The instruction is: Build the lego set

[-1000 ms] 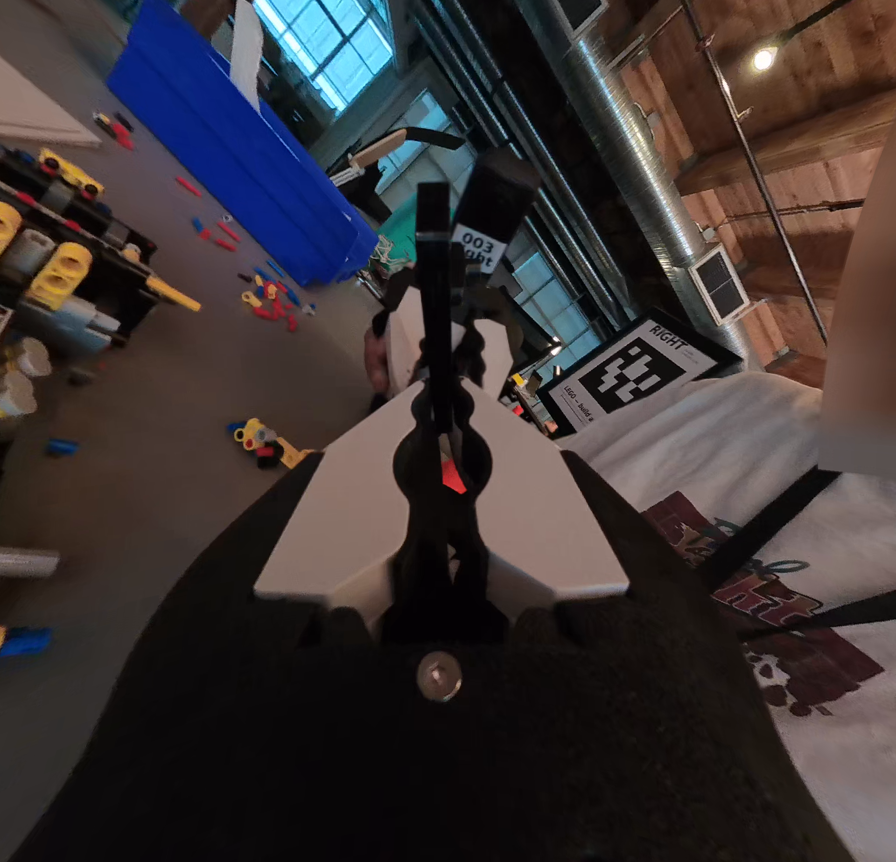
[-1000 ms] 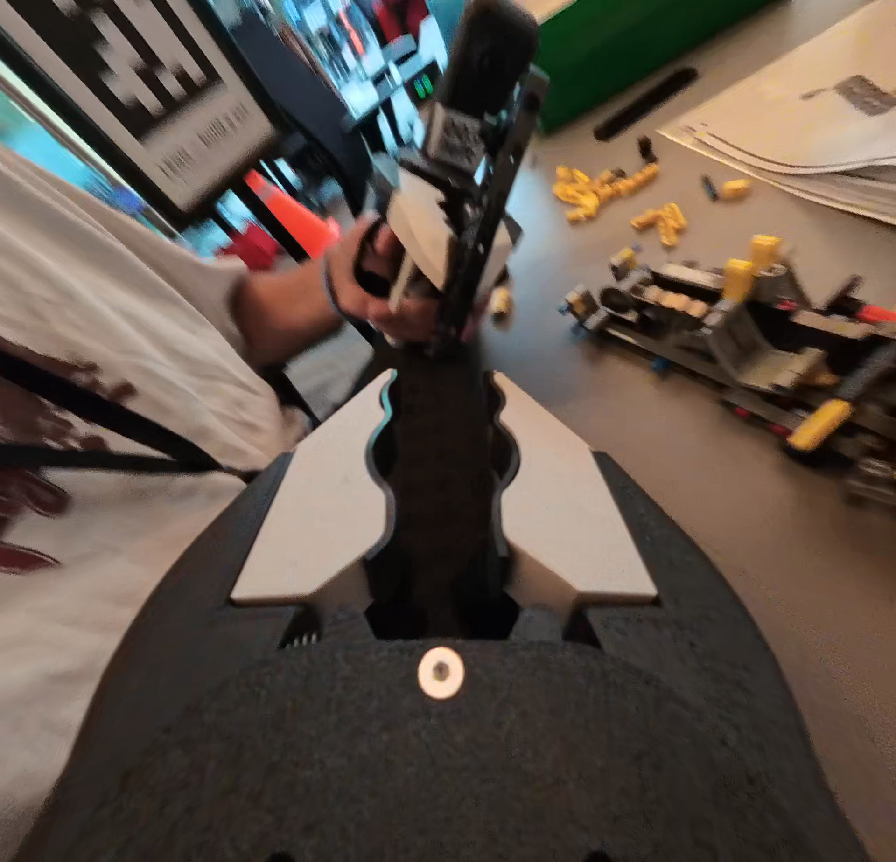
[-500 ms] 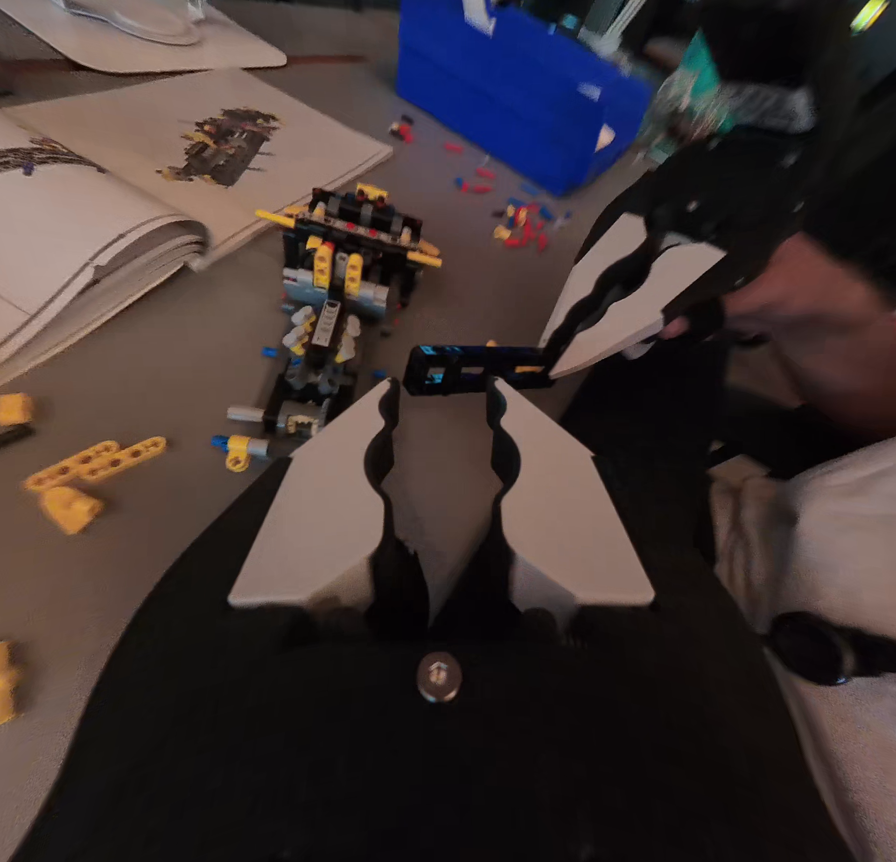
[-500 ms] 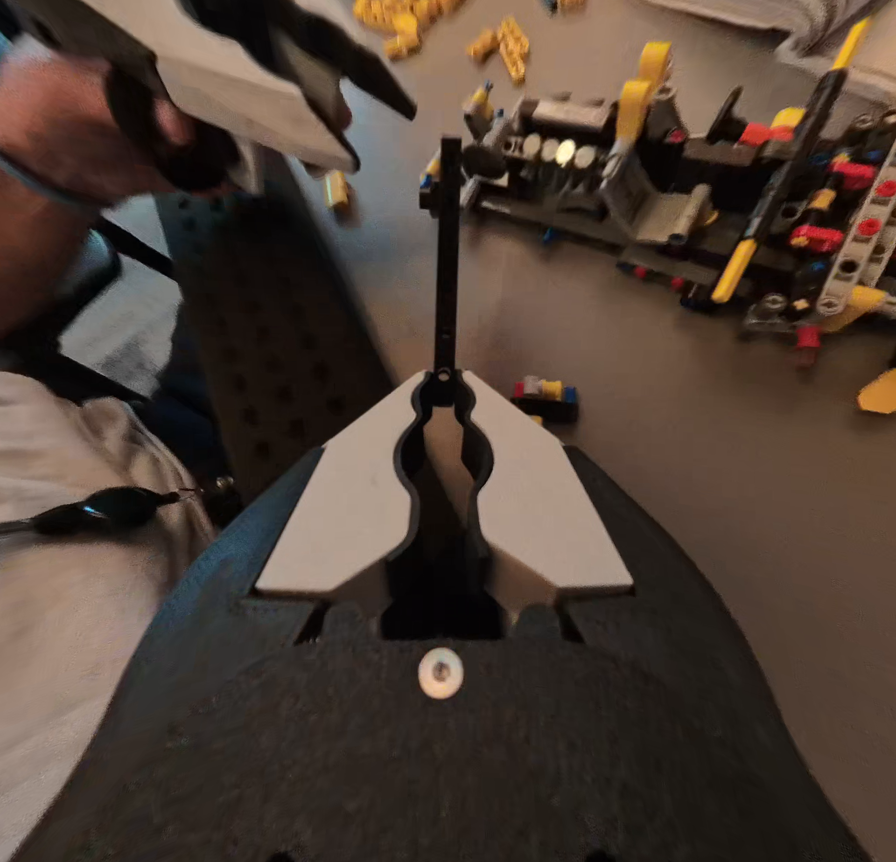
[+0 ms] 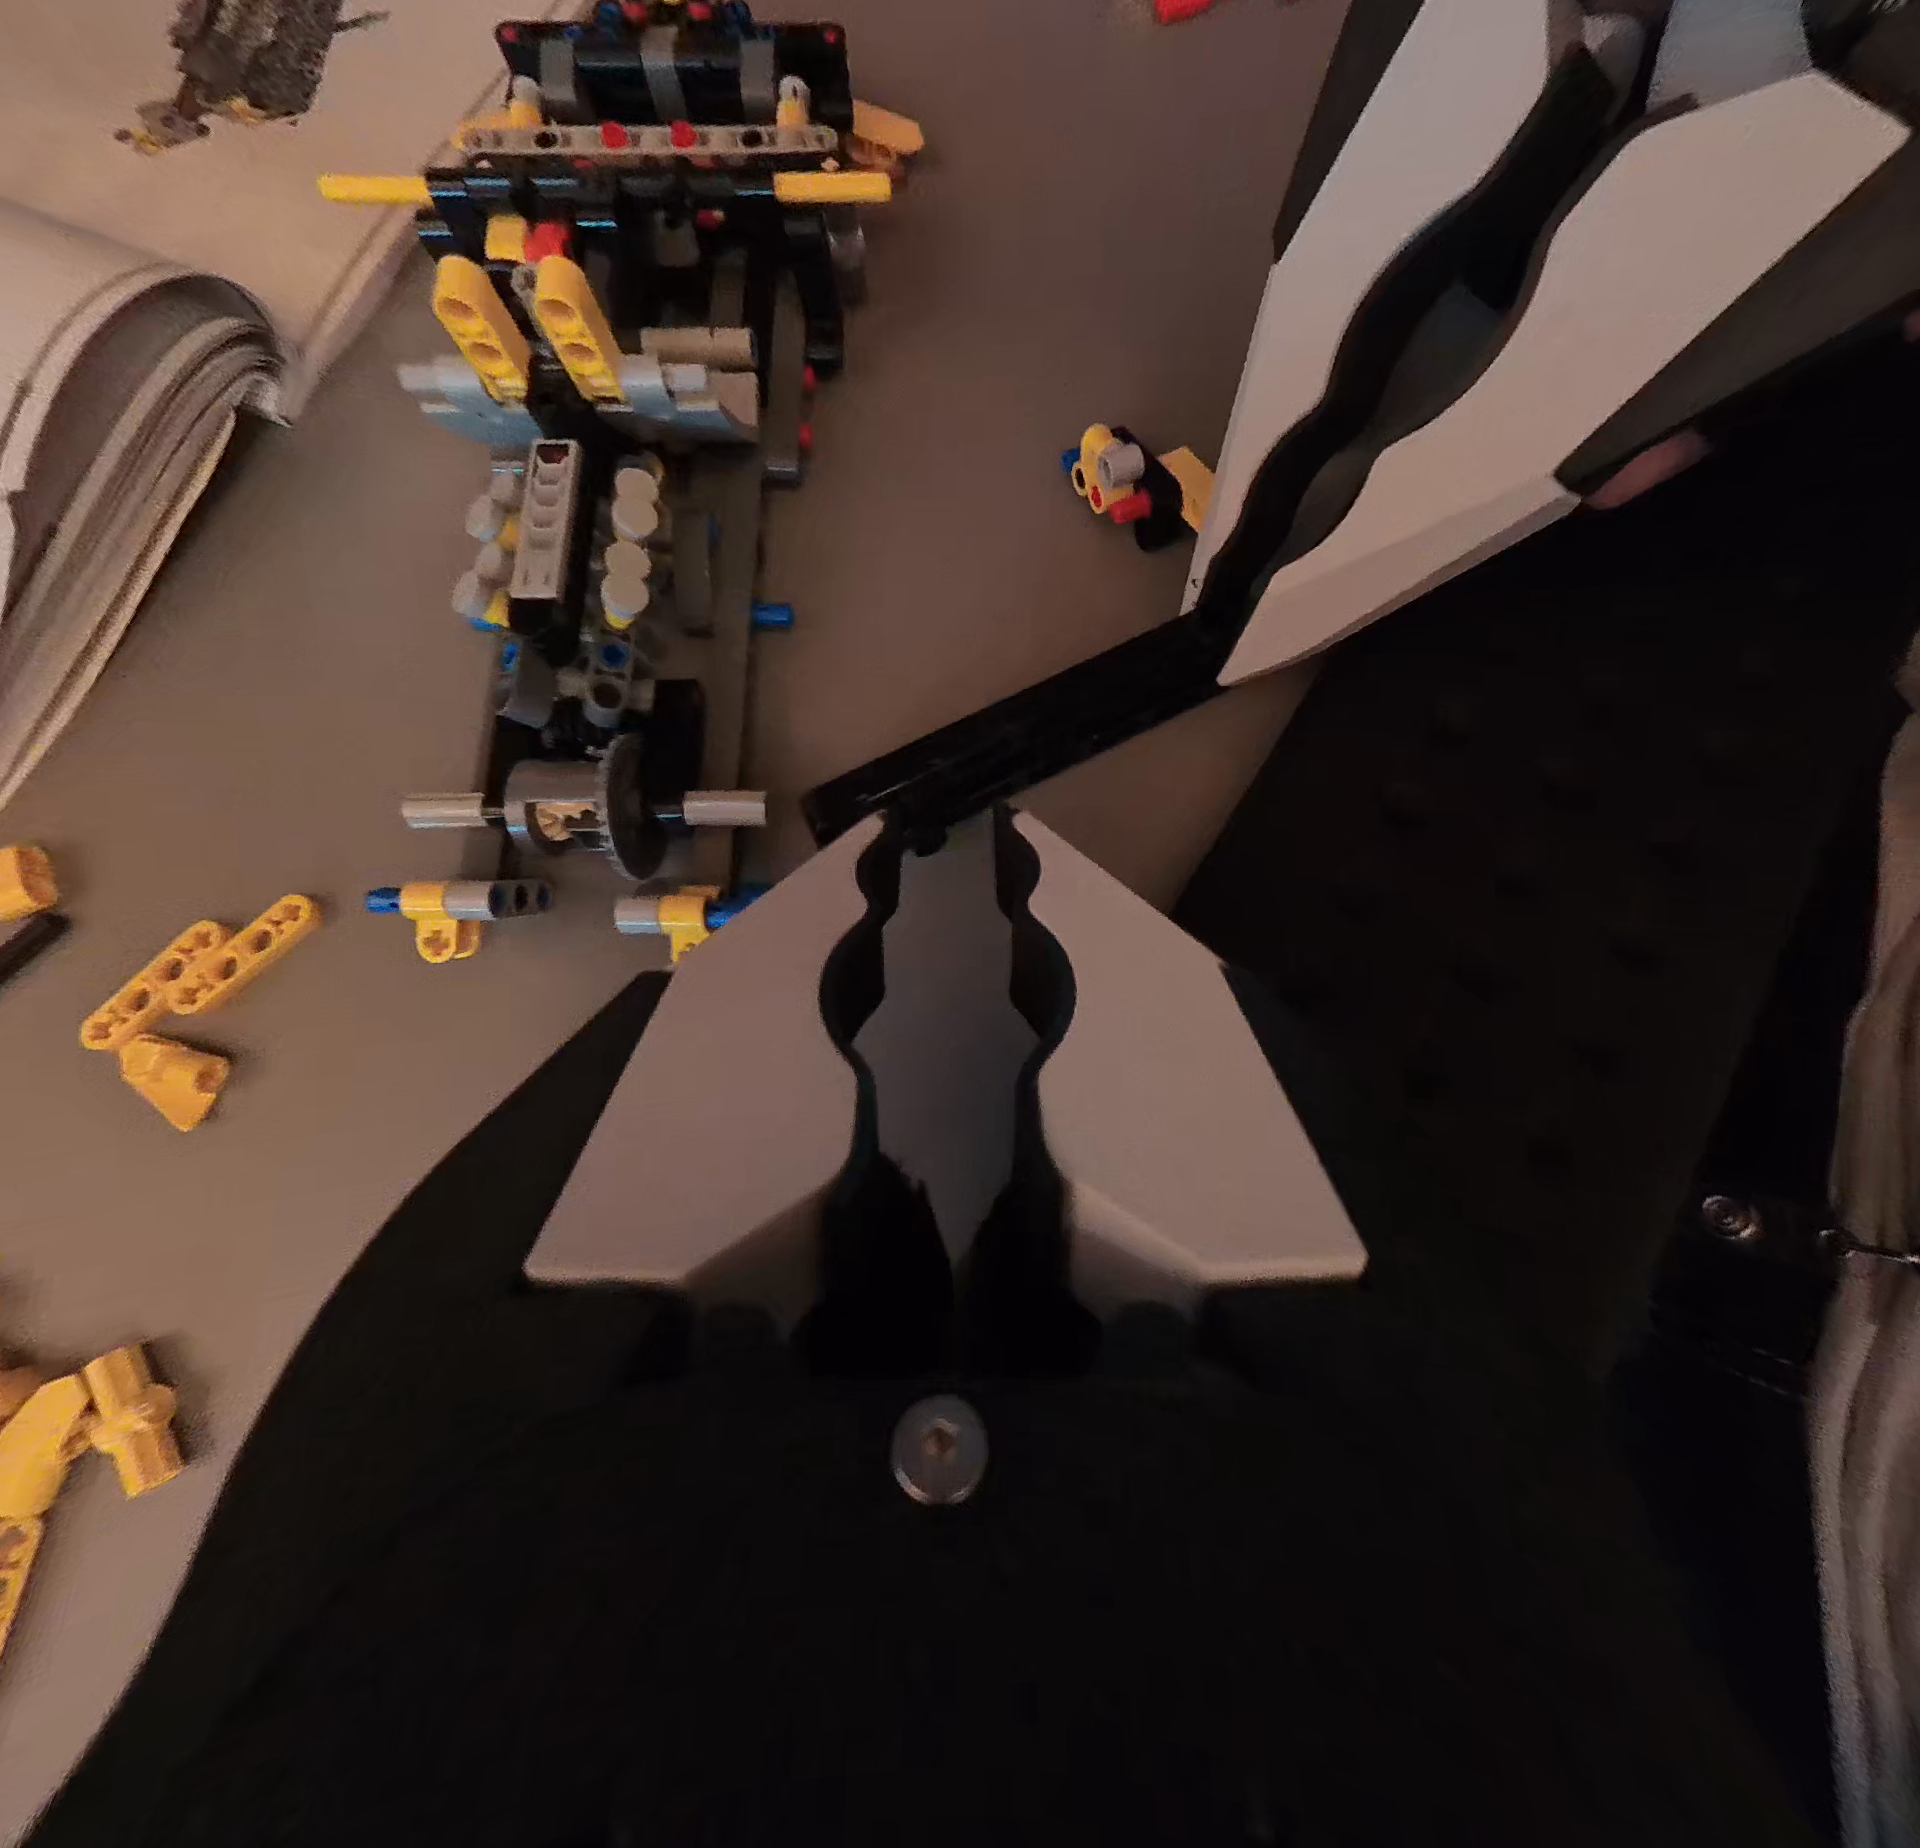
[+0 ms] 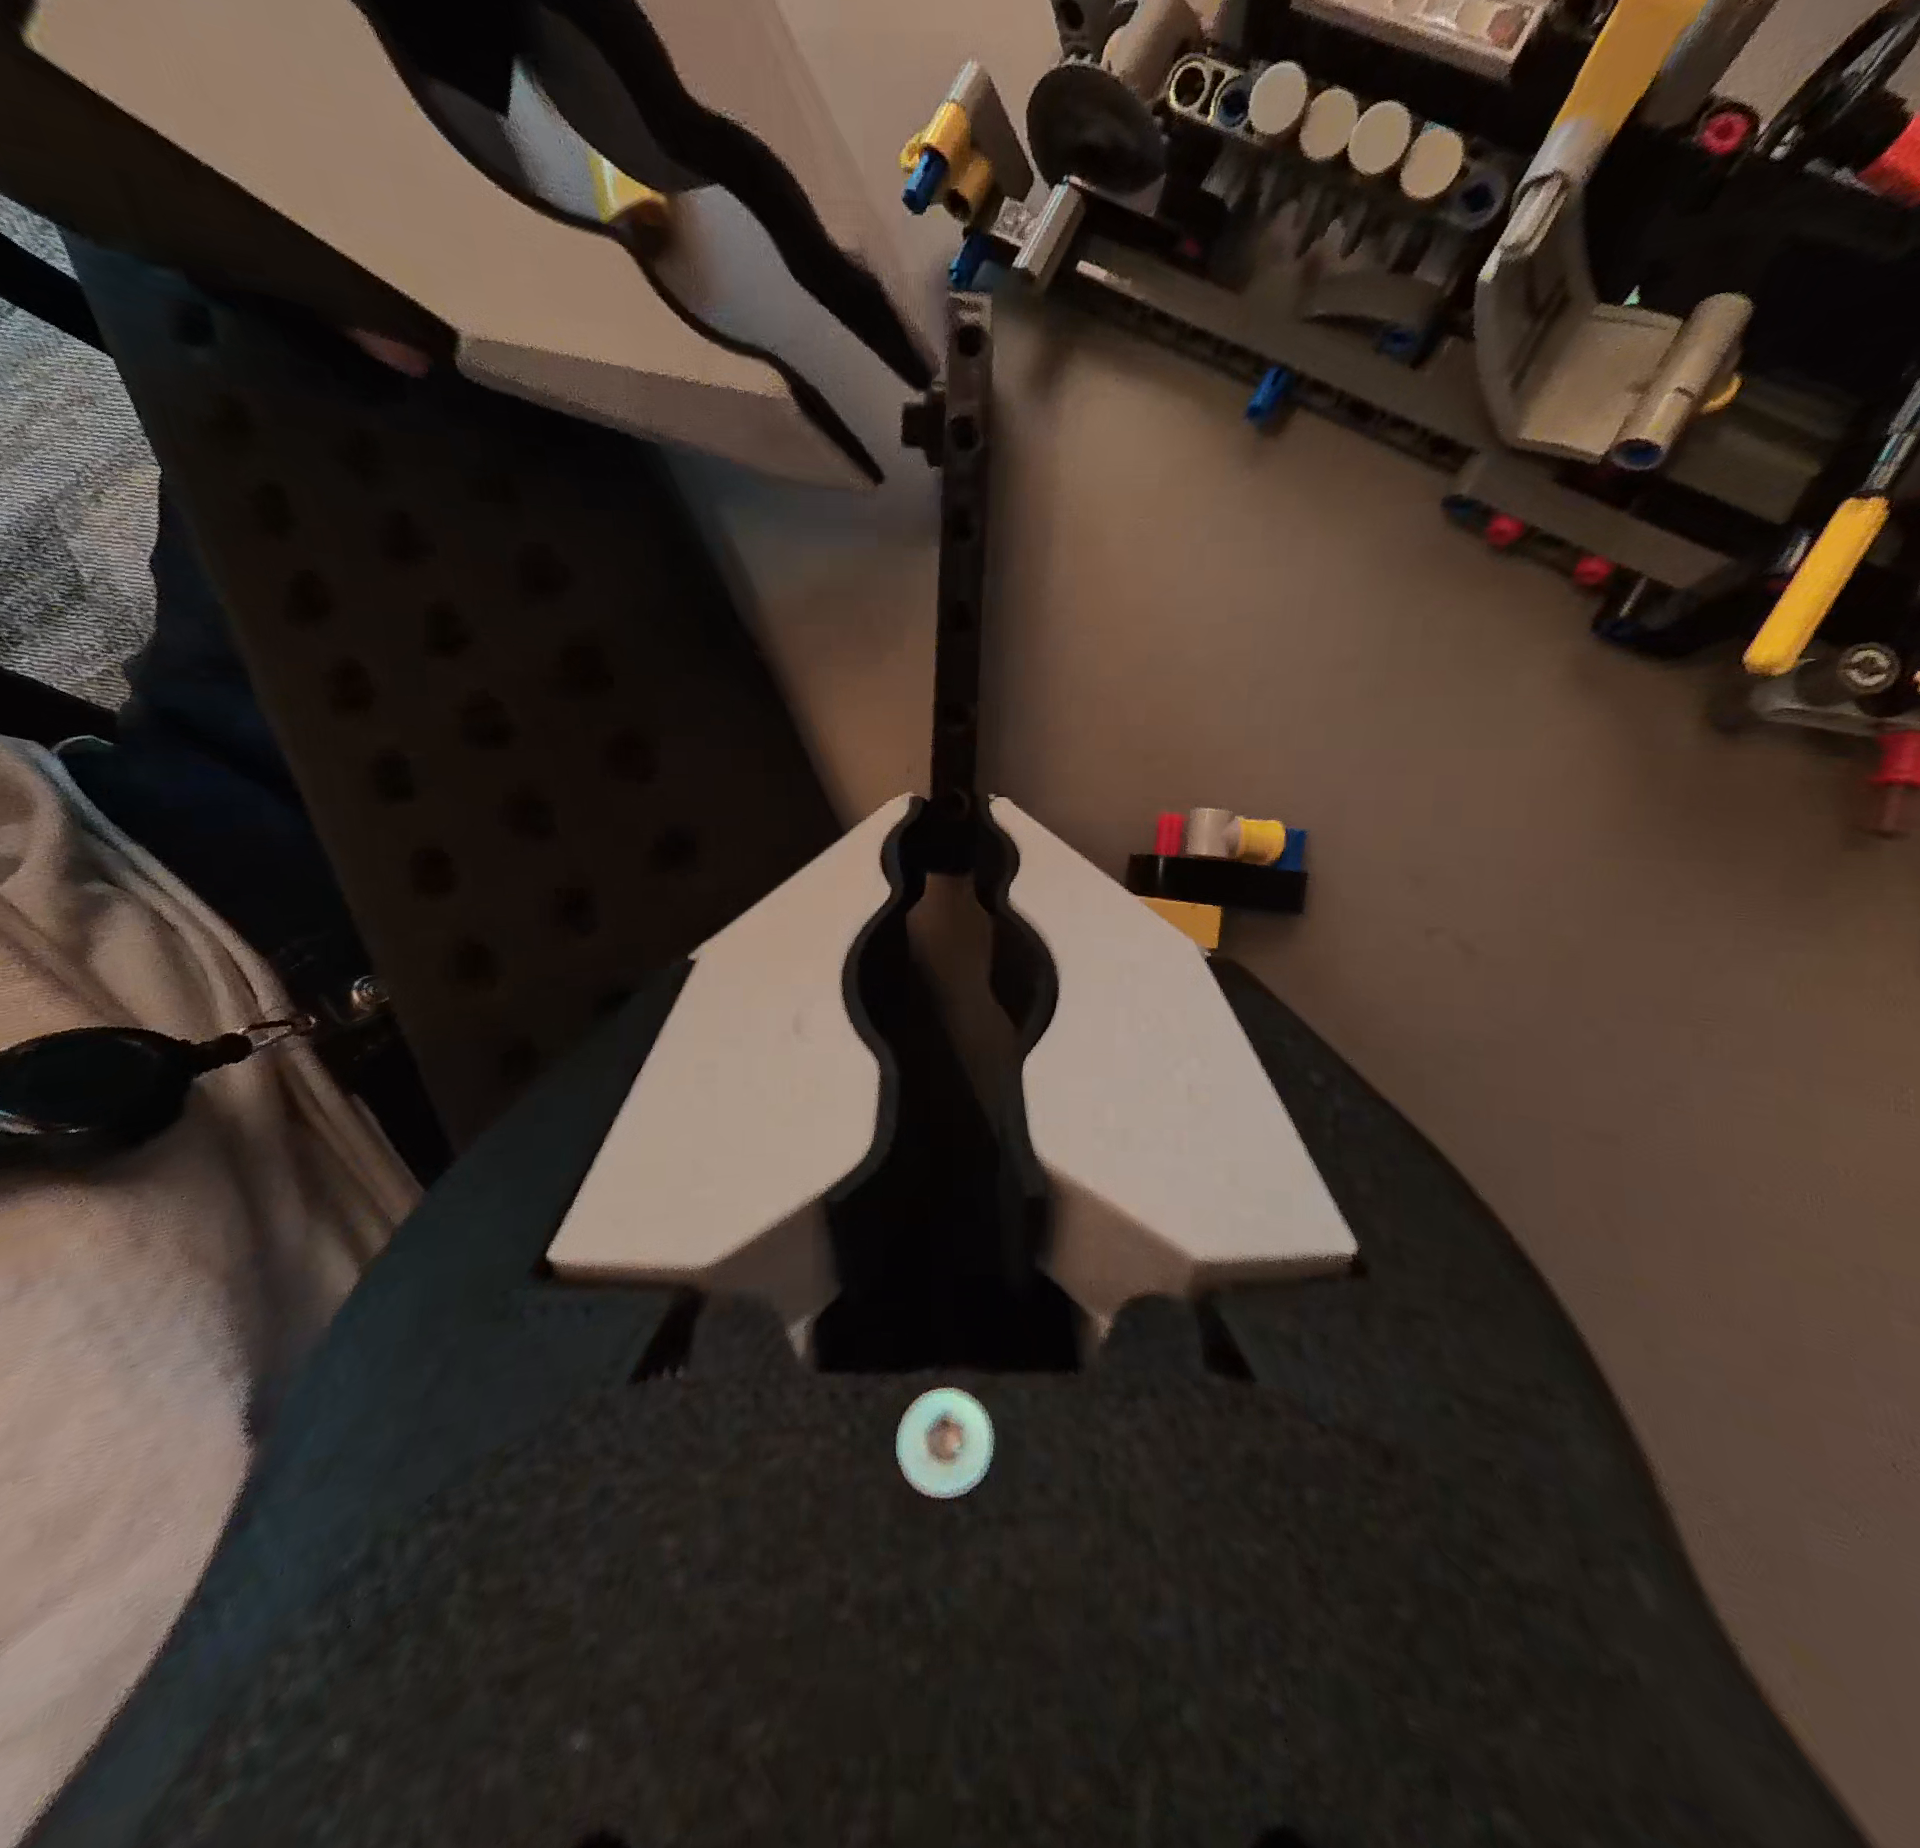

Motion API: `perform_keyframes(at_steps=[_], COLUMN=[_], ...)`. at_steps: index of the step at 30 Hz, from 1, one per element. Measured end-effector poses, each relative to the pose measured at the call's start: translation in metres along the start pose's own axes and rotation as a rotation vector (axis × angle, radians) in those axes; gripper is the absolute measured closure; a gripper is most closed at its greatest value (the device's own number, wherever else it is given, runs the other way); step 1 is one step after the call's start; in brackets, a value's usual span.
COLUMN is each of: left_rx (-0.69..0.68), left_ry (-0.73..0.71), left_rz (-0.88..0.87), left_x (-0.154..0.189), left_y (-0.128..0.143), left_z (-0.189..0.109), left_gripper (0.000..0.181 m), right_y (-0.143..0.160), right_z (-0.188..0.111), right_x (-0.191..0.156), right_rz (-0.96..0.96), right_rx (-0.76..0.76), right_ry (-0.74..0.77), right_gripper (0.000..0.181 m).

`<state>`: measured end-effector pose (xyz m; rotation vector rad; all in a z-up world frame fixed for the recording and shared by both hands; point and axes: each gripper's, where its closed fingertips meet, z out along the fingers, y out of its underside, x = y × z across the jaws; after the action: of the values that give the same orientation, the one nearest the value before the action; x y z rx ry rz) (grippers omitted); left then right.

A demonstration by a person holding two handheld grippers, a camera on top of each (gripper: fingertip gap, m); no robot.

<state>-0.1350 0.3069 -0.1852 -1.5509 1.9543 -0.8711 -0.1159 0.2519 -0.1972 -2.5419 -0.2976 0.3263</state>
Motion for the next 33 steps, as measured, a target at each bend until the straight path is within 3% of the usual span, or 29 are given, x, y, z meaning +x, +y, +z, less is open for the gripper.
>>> perform_keyframes(at_steps=[5,9,13,16,20,24,33], left_rx=[-0.027,-0.029,0.008,0.126,0.119,0.097,-0.074], left_ry=[-0.011,-0.021,-0.018,0.031,0.112,0.119,0.148], left_rz=[-0.015,-0.012,-0.031,-0.024,0.157,0.319,0.074], left_x=[-0.003,-0.003,-0.003,0.006,0.031,0.046,0.04], left_y=[0.002,0.003,-0.002,-0.023,-0.033,-0.039,-0.057], left_z=[0.004,0.004,-0.002,-0.012,-0.013,-0.005,0.049], left_gripper=[0.163,0.163,0.163,0.163,0.163,0.163,0.163], right_y=[-0.002,-0.004,0.001,0.016,0.012,0.014,0.012], right_z=[-0.002,-0.022,-0.038,-0.029,-0.019,-0.025,-0.05], right_x=[-0.005,-0.006,0.029,0.047,0.04,0.049,0.058], right_rz=[0.015,-0.008,-0.142,-0.221,-0.292,-0.362,-0.185], right_rx=[0.039,0.12,0.212,0.145,0.141,0.128,0.317], right_ry=[-0.068,-0.106,0.058,0.131,0.119,0.214,0.235], right_gripper=[0.164,0.159,0.154,0.145,0.146,0.155,0.156])
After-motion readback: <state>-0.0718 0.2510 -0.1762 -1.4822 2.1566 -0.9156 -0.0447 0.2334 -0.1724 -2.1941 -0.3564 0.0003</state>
